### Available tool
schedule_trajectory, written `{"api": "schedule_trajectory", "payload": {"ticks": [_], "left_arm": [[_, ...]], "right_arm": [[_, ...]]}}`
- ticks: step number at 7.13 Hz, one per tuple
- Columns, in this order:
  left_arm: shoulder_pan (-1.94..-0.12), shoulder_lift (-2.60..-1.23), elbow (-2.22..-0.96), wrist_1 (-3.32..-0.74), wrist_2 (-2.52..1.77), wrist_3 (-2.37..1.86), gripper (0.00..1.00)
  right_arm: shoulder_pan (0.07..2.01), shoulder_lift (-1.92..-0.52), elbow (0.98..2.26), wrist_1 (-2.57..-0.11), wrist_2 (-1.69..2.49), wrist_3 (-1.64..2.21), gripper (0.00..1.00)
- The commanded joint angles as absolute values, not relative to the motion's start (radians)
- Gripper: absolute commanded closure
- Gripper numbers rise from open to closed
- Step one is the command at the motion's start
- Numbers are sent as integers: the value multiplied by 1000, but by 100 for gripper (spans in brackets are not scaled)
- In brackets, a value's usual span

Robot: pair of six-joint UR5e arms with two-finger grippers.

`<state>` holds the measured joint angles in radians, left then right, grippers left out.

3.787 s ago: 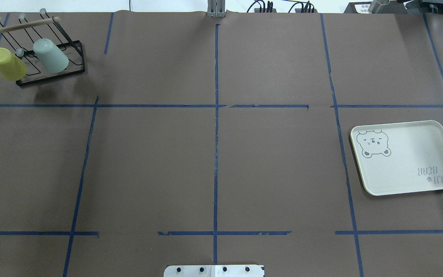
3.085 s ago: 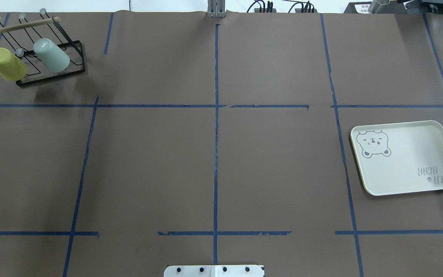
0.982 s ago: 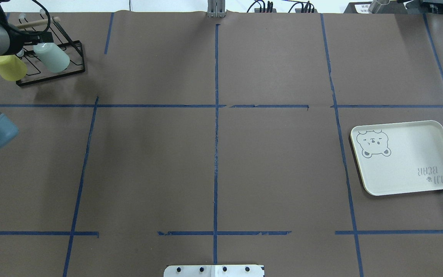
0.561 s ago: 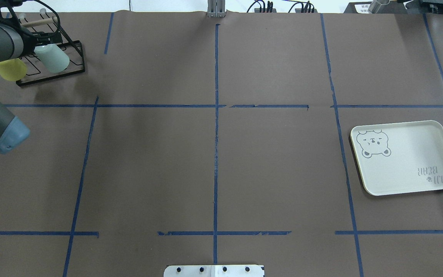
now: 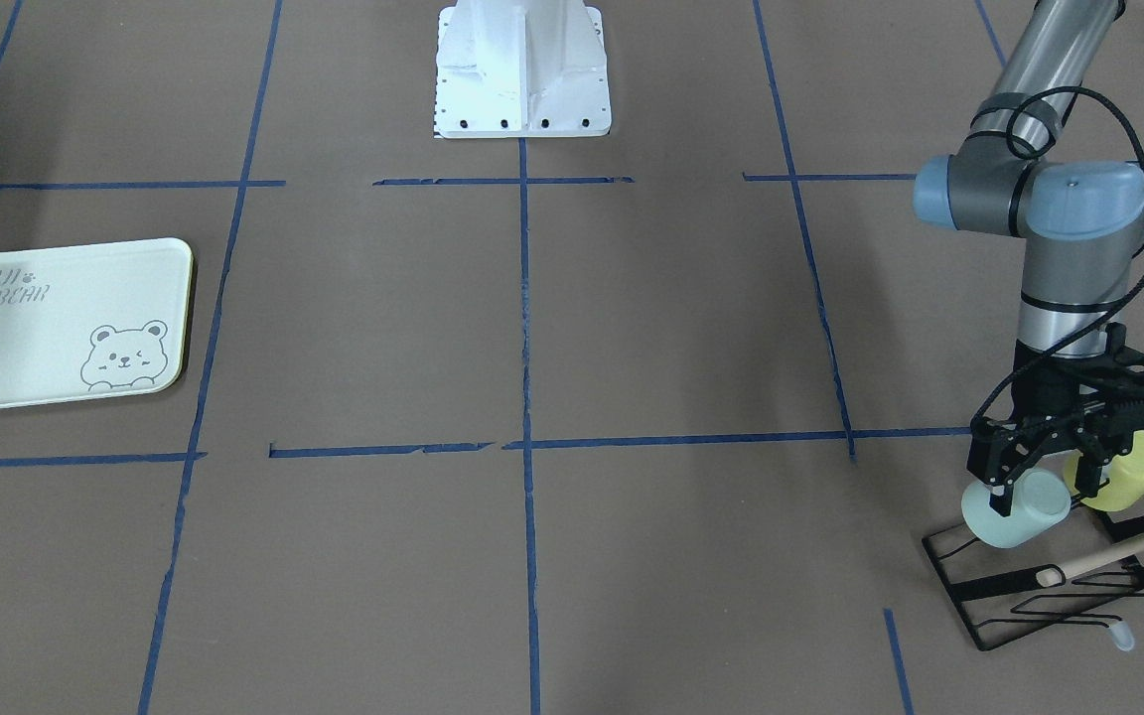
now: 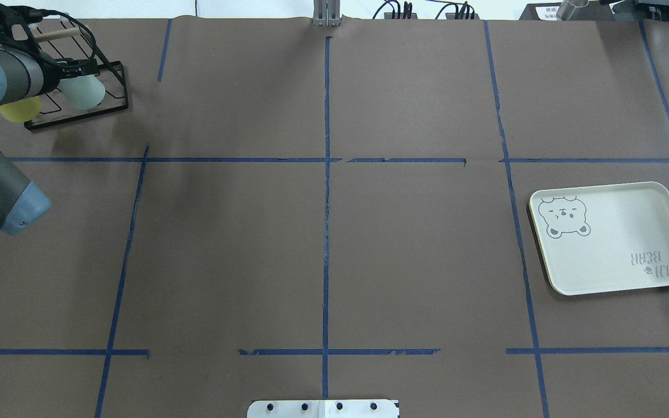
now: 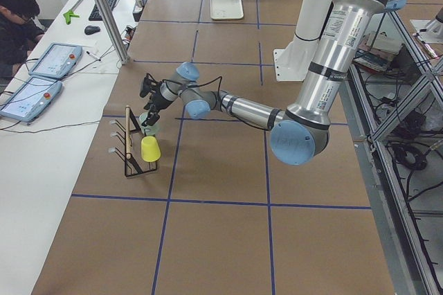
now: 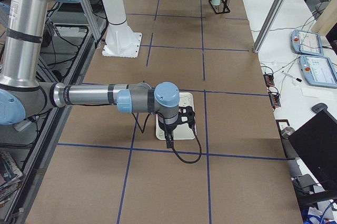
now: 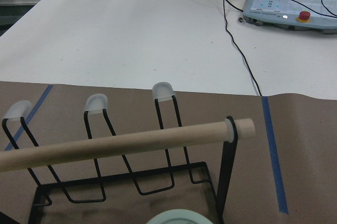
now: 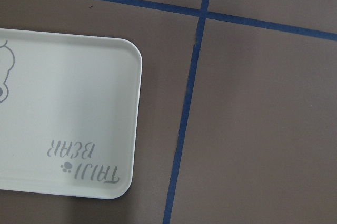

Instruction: Left arm grabs green cup and hands to right arm on tray

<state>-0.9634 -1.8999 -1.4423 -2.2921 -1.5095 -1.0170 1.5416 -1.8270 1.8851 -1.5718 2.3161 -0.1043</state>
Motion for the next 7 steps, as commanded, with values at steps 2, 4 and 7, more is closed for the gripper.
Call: {"api": "schedule_trajectory", "payload": {"ticks": [2,4,7], "left_arm": [[-948,-1905,-1418,-2298,-1509,-1019,0],[-945,-1913,-1387,-2318,-1509,-1019,0],[-943,-1913,-1385,-2318,-1509,-1017,0]], "right_arm": [[1542,-1827,1884,-1571,2316,-104,0],[1542,-1827,1884,-1571,2315,-104,0],[1542,-1827,1884,-1572,2316,-104,0]]}}
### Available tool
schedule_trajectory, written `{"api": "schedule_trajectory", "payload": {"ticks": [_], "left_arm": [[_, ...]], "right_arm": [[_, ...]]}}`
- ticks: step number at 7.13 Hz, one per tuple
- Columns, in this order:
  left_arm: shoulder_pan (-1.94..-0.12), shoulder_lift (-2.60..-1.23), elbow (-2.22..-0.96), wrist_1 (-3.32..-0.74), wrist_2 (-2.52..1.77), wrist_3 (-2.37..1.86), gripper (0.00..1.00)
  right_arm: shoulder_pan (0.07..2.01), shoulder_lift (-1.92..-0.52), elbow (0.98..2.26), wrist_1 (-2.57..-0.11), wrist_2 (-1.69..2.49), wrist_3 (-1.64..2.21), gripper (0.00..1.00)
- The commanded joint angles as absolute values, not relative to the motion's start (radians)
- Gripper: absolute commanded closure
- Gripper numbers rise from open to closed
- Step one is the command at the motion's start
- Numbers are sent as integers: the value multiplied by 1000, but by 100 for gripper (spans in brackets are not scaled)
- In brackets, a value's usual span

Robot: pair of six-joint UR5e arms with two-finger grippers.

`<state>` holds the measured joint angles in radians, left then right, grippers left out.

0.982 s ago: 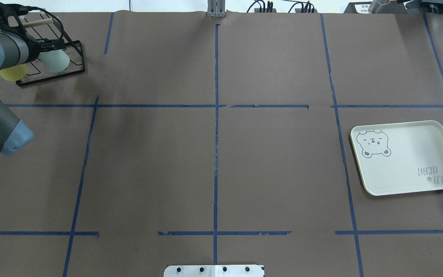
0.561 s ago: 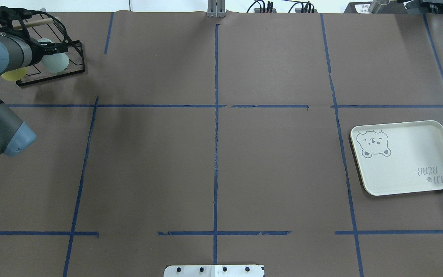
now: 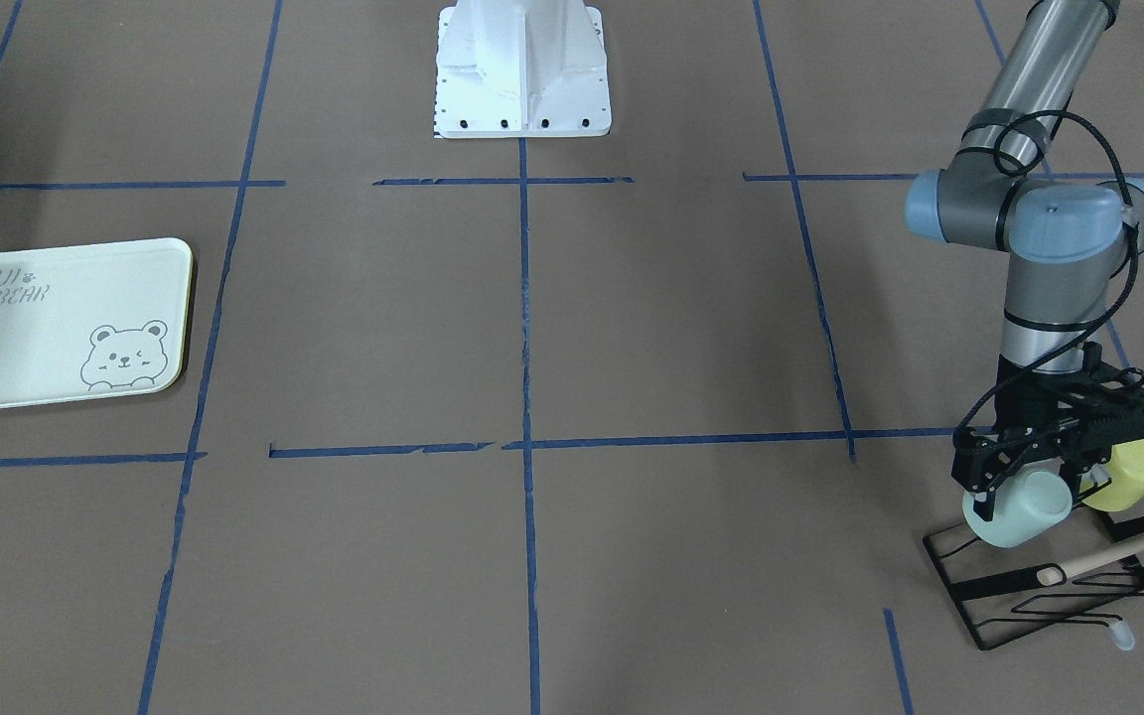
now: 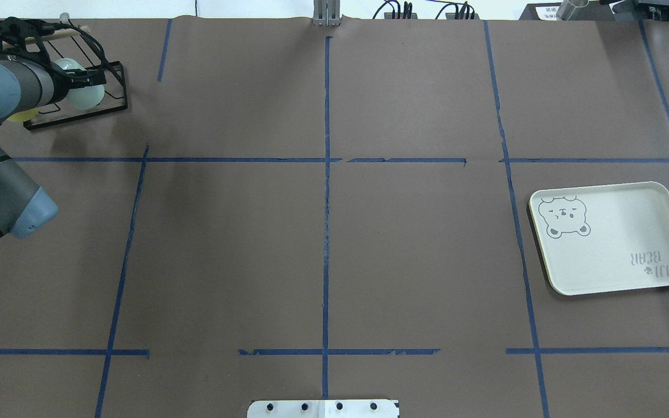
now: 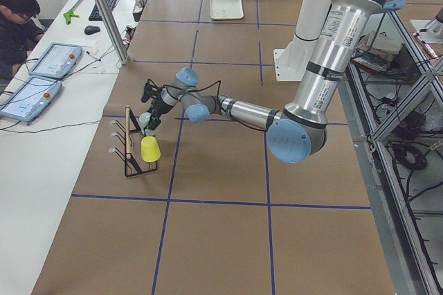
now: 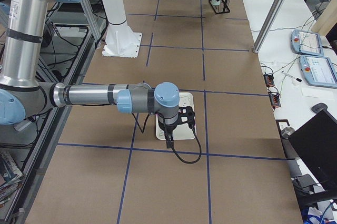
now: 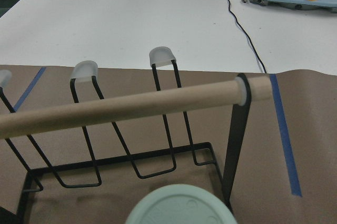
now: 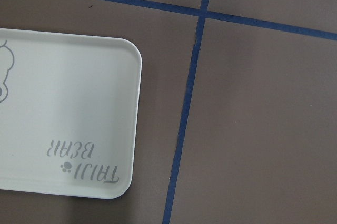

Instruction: Left arm grabs green cup and hands to right arm on tray

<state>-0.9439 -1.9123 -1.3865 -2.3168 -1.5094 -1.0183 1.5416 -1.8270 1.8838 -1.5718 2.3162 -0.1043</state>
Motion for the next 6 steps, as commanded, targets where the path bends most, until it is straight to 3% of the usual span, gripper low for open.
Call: {"api": "schedule_trajectory", "payload": {"ticks": [1,4,6], "left_arm": [[-943,-1914,-1387,-2318,-1511,-1016,1],[-943,-1919,-1390,-2319,-1511,-1008,27],[-945,-1922,-1394,-2319,-1511,-1003,32]], "right_arm": [[1542,-1827,1884,-1571,2316,-104,0],[1542,-1827,1885,-1571,2316,-104,0],[1542,-1827,1885,-1571,2316,-104,0]]}}
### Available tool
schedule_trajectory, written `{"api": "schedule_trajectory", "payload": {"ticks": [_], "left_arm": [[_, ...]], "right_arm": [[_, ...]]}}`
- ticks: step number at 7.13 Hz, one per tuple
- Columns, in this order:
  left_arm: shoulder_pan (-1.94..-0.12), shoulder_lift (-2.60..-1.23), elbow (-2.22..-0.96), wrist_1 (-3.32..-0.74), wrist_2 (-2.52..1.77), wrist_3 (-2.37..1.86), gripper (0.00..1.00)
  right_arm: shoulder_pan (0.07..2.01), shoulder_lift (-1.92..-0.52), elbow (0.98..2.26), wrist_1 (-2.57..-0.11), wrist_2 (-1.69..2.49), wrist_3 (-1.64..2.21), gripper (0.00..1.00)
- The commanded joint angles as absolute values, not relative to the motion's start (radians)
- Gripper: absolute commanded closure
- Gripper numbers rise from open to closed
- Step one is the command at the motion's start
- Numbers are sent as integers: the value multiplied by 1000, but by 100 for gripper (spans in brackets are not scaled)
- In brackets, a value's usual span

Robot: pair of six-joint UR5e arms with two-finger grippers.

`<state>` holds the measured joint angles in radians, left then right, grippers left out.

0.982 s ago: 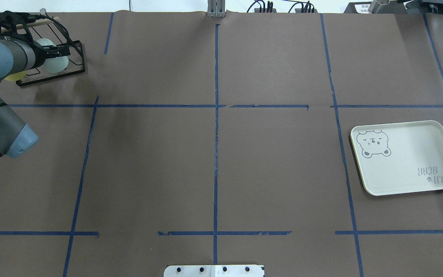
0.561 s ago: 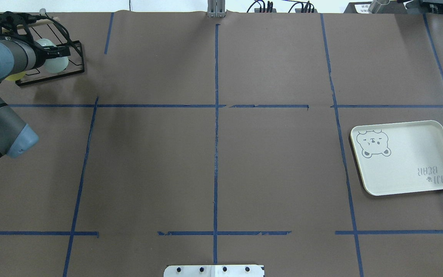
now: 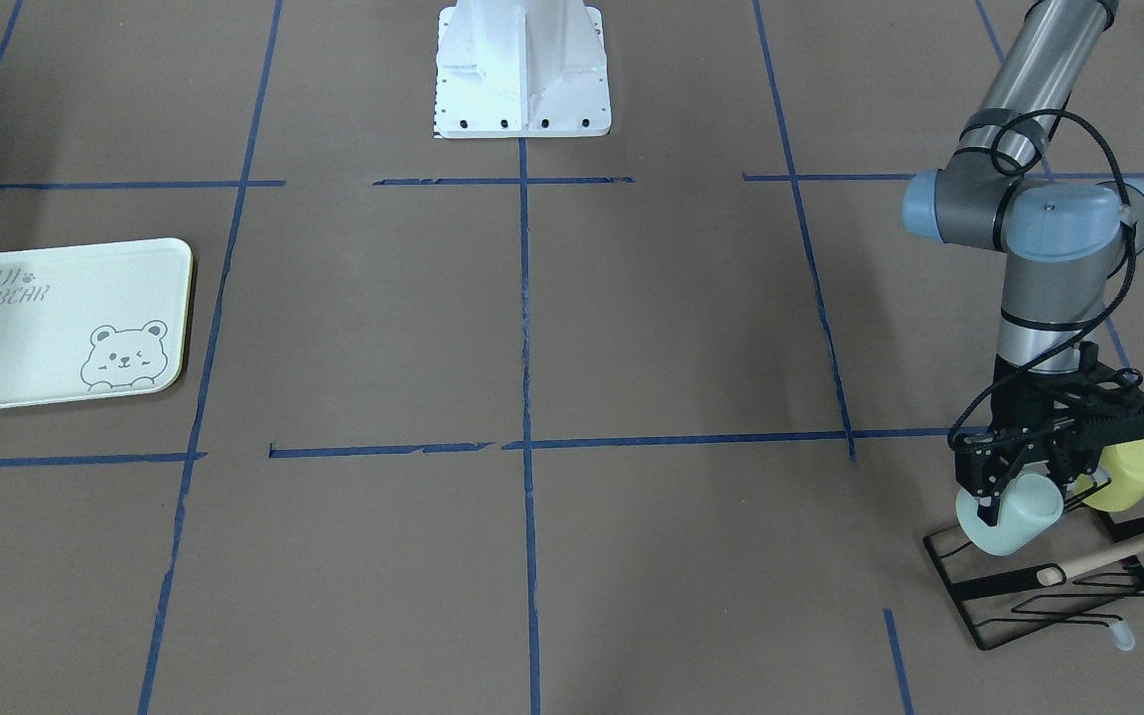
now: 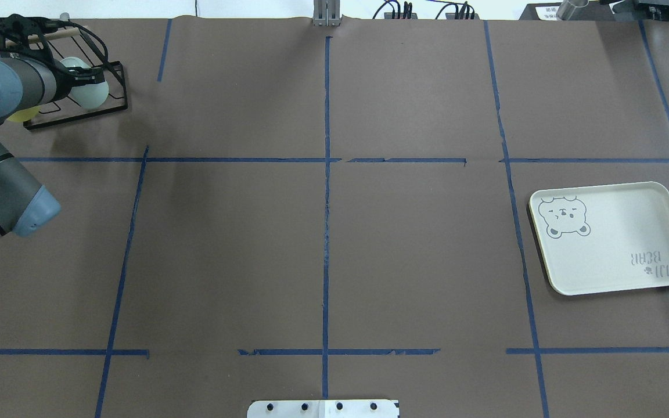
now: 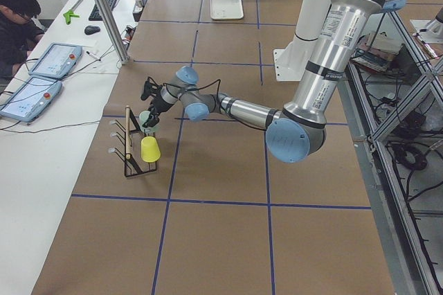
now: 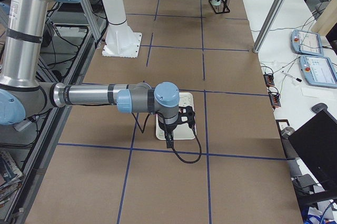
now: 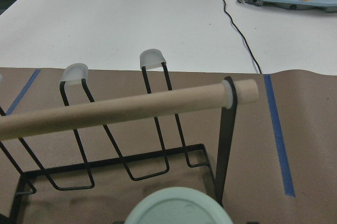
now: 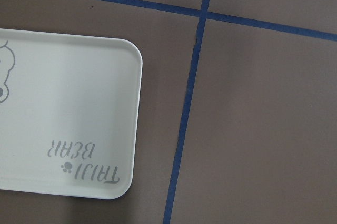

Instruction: Left arm grabs green cup and hands to right arm on tray

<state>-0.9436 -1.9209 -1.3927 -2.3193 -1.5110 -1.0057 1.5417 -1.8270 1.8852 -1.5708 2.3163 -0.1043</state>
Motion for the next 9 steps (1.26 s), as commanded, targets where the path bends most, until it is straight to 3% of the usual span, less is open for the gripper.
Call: {"api": "schedule_trajectory", "payload": {"ticks": [1,9], "left_arm": [[-946,-1919,-1396,-2319,-1512,-1002,35],[-1029,-1838,-1565,-2301,-1644,-898,40]], "right_arm": [[1542,-1827,1885,-1571,2316,-104,0],[1542,-1828,1885,-1571,2316,-104,0]]}}
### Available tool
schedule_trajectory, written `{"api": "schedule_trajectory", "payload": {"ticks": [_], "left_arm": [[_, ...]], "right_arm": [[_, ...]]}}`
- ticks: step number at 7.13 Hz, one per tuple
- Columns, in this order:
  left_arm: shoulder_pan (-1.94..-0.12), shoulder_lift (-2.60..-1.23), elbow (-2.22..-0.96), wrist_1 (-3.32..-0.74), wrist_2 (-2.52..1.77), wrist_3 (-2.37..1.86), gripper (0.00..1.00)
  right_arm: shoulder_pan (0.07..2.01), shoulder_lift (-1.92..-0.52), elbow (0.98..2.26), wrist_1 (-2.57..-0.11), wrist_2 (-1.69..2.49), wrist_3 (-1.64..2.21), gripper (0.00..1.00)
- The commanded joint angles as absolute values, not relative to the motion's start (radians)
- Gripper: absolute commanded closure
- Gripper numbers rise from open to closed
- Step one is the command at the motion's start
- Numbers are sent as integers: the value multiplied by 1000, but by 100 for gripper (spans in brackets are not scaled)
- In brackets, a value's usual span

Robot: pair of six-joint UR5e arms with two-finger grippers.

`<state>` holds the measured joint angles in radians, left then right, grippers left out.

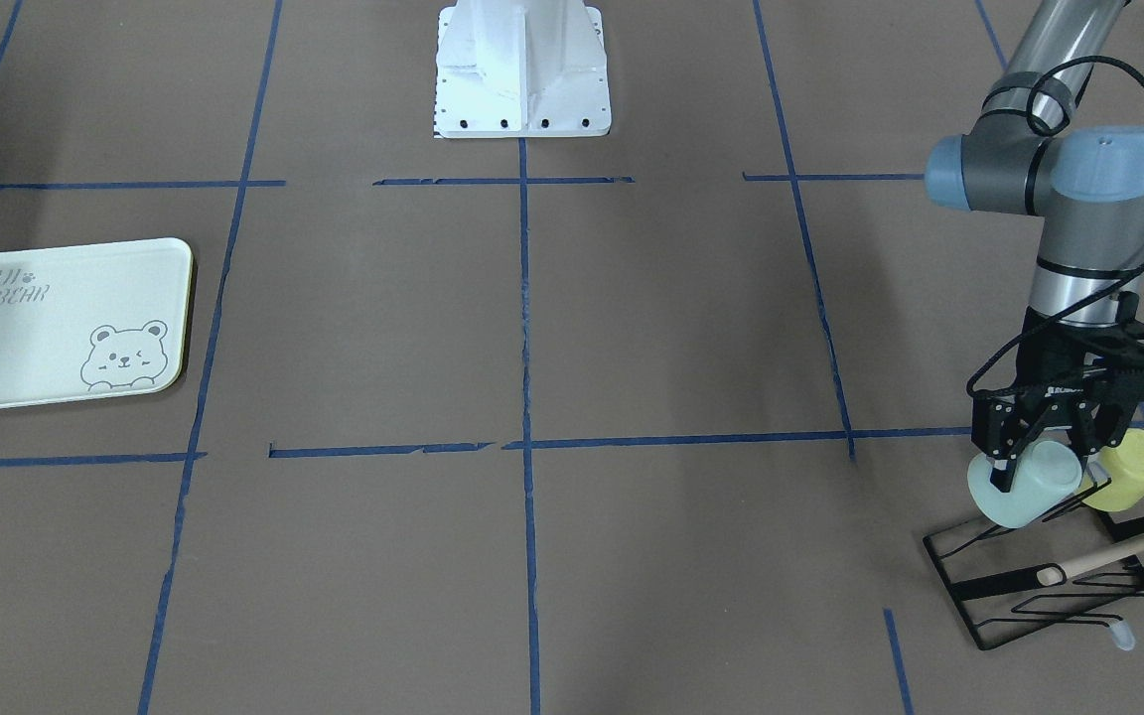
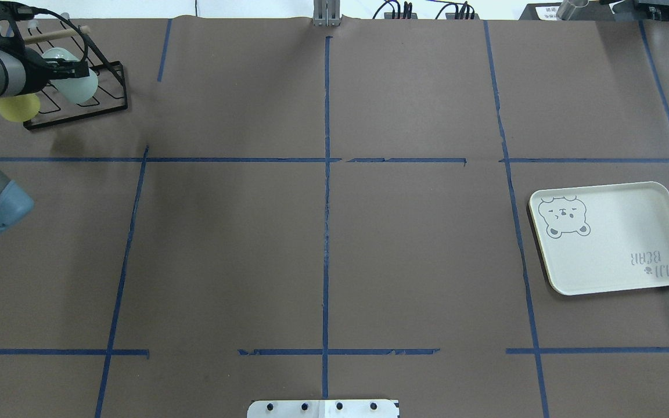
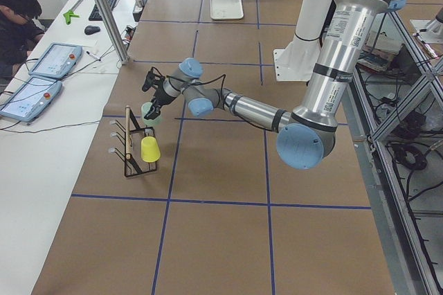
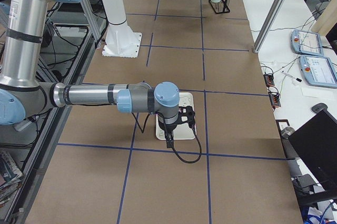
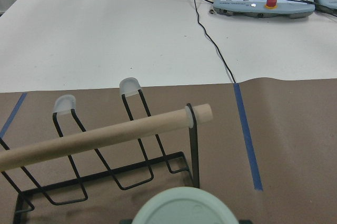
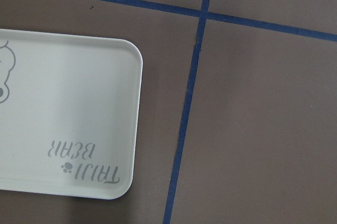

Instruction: Left arm grabs green cup and hands to right arm on tray

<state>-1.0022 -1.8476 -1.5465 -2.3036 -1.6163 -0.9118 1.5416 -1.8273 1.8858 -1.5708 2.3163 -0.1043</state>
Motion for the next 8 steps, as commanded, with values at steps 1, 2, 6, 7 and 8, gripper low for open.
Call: {"api": "schedule_trajectory", "payload": {"ticks": [1,2,6,7,8], "left_arm": [[-1038,-1806,-1600,-2299,-1646,-859,40],[-1058,-1804,-1641,-2246,-1647,-858,41],[-1065,-1813,-1792,-2103,-1649,-1043,41],[-1001,-1813,-1787,-2156,-1648,-1160,41],[-952,-1816,-1802,-2164,-1647,-1260,41]], "right_arm": [[1542,-1829,1885,-1571,2316,-103,0],[1542,-1829,1885,-1571,2316,-103,0],[1534,-1809,1884,-1531,2347,-71,0],[1514,-1807,1885,-1505,2431,-5,0],[1505,-1807,1885,-1418,2468,82,0]]}}
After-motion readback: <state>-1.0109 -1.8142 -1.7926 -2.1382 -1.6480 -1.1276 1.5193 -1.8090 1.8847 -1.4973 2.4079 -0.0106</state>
